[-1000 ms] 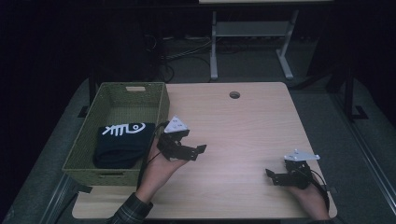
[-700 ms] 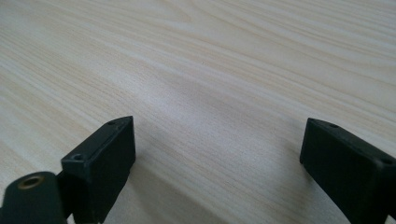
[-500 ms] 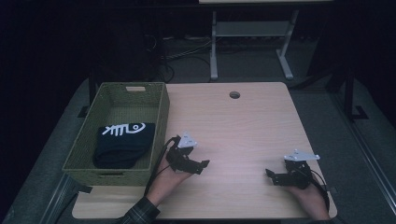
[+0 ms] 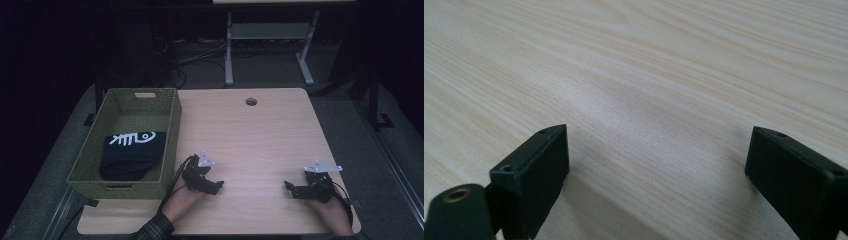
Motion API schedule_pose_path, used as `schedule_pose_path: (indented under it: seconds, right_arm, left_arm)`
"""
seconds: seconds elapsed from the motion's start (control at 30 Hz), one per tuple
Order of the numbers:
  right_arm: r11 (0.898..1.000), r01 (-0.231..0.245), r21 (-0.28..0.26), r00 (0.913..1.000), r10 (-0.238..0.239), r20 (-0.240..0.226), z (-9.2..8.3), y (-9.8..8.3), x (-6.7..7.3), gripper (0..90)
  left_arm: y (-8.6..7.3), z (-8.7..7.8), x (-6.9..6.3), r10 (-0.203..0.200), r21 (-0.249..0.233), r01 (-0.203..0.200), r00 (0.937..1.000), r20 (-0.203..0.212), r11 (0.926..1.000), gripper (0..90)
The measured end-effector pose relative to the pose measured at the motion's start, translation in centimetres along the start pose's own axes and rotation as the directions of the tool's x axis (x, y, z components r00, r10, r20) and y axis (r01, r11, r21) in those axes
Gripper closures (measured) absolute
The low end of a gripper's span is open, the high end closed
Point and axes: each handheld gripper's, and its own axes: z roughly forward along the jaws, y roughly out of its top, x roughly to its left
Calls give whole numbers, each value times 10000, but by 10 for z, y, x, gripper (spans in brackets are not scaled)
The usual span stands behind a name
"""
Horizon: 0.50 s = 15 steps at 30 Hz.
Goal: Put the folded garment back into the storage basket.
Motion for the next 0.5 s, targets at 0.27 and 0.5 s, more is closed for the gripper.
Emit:
schedule_pose_path:
  seconds: [0.27,0.5]
  right_arm:
    - [10000,-1,-2,10000,1,1,0,0,0,102]
    - [10000,0,-1,10000,0,0,0,0,0,102]
  left_arm:
    - [-7,2,-2,27,-667,-22,10000,81,9978,130]
    - [-7,2,-2,-35,-663,38,10000,38,9978,129]
